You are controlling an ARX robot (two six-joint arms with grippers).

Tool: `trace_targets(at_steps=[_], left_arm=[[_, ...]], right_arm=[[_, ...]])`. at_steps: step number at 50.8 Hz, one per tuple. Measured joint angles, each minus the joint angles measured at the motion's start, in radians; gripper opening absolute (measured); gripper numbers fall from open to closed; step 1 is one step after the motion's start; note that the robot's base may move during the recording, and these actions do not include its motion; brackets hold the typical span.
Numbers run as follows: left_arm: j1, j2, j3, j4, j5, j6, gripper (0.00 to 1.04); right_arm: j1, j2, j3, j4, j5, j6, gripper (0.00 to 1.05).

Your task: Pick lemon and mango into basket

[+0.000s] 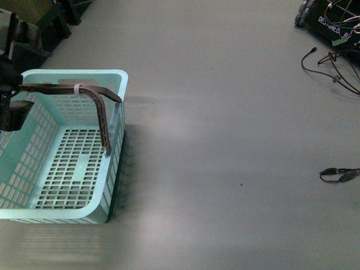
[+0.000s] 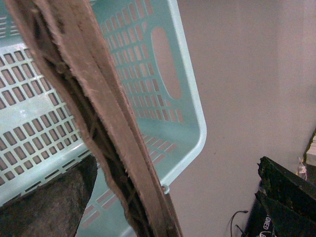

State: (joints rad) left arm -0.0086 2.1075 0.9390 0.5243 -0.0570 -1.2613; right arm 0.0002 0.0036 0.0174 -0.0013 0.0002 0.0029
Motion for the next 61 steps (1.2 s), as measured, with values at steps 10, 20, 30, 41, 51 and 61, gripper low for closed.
trace_targets(at_steps=[10, 20, 30, 41, 51, 61], left_arm=[[-0.015, 0.093, 0.085, -0.011, -0.008, 0.000, 0.98], [-0.018, 0.145, 0.135, -0.020, -0.015, 0.007, 0.76], [0.002, 0.178, 0.150, -0.028, -0.022, 0.012, 0.42], [0.022, 0.173, 0.139, -0.020, -0.019, -0.058, 0.11], [0.031, 0.090, 0.050, -0.013, -0.006, -0.063, 0.05], [0.062, -0.247, -0.156, -0.048, 0.036, -0.113, 0.05]], right_arm=[[0.000, 0.000, 0.000, 0.000, 0.000, 0.000, 0.96], [0.000, 0.000, 0.000, 0.000, 0.000, 0.000, 0.96], [0.000, 0.000, 0.000, 0.000, 0.000, 0.000, 0.96], [0.000, 0.000, 0.000, 0.000, 0.000, 0.000, 0.96], [0.000, 0.000, 0.000, 0.000, 0.000, 0.000, 0.96], [0.000, 0.000, 0.000, 0.000, 0.000, 0.000, 0.96]])
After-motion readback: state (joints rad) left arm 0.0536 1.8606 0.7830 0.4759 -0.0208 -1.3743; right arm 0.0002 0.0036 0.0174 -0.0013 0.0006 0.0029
